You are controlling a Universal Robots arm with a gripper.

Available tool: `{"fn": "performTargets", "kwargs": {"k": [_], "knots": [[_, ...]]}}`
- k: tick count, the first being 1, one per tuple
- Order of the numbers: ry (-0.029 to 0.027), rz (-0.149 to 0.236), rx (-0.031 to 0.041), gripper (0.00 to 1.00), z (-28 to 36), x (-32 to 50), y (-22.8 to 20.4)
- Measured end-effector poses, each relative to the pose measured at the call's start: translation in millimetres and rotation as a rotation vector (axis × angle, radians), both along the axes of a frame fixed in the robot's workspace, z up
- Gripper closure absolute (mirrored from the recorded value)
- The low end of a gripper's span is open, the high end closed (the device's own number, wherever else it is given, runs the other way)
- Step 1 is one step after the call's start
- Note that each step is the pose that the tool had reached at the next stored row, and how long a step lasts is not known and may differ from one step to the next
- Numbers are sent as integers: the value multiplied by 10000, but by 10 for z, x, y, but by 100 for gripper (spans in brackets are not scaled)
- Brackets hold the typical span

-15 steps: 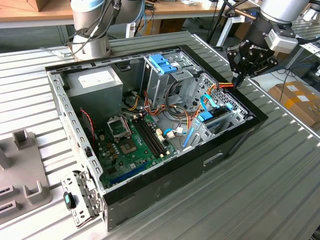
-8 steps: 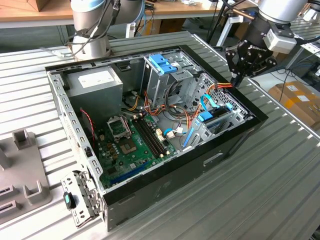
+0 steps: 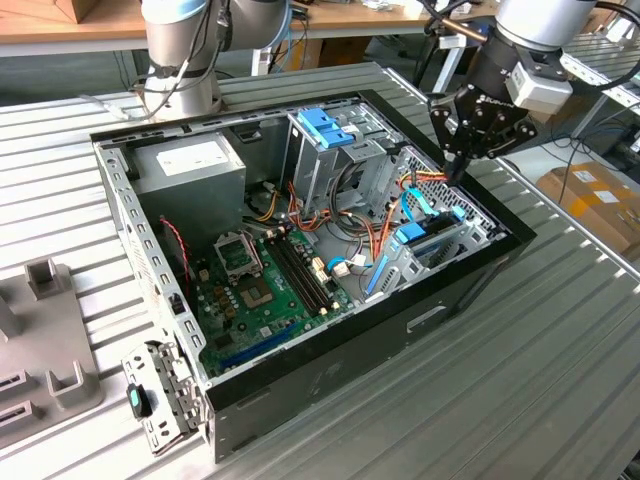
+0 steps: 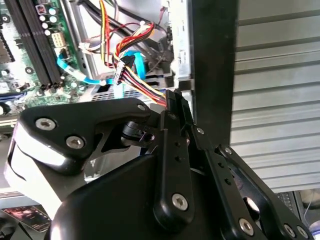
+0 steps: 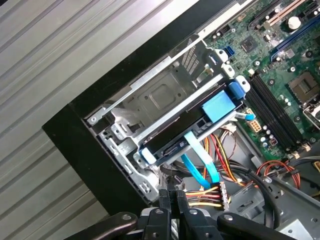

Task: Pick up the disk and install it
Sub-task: 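Insert the second disk wire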

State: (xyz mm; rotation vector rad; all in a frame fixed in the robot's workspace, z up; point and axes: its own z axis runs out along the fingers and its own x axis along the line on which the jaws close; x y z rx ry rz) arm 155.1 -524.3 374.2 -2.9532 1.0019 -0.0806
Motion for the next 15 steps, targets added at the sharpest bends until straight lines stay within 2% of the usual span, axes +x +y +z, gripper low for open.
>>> {"fn": "performTargets", "kwargs": {"k": [2,9,12,15], "knots": [[0,0,0,84,-1,-33,0],[0,-12,0,84,-1,-38,0],[1,-348,1,84,-5,-38,0],[0,-1075,0,84,-13,-38,0]]}}
